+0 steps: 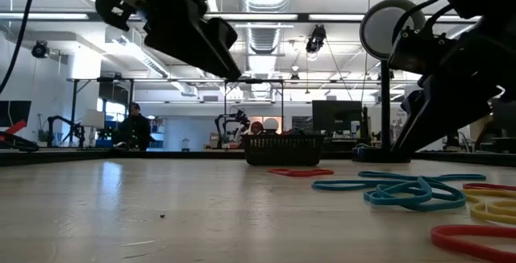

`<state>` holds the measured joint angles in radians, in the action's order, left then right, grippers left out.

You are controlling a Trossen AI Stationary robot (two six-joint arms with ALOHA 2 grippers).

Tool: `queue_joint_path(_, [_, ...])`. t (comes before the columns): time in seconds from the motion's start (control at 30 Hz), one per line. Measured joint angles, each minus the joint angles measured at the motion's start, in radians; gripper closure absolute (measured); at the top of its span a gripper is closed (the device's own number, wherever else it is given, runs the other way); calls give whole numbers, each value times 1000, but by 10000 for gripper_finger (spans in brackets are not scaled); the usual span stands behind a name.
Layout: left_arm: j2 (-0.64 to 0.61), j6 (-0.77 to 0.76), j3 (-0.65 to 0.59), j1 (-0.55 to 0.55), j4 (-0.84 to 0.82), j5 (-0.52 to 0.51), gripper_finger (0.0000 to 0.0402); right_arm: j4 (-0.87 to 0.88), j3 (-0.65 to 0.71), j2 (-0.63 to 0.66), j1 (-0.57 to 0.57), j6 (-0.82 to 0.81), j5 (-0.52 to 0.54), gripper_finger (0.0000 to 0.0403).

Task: Pick and place rubber bands into bin
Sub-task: Put the blue rubber band into the basket

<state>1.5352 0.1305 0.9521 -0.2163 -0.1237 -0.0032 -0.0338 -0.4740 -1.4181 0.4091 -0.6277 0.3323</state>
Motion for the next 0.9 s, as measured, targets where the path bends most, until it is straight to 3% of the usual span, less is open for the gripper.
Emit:
queue_joint_path(0.2, [0, -22, -31, -36, 37, -2, 260, -2, -4, -27, -1, -2, -1, 172])
queue_joint_path(0.53, [0, -20, -33, -37, 41, -4, 260, -14, -100, -268, -7, 4, 16, 160])
queue_joint_path(0.73, [0, -20, -33, -37, 41, -3, 260, 33, -160, -312, -35, 4, -7, 191])
queue_joint_path(0.9, [0, -20, -34, -37, 41, -4, 260, 82, -186, -312, -58, 44, -28, 251])
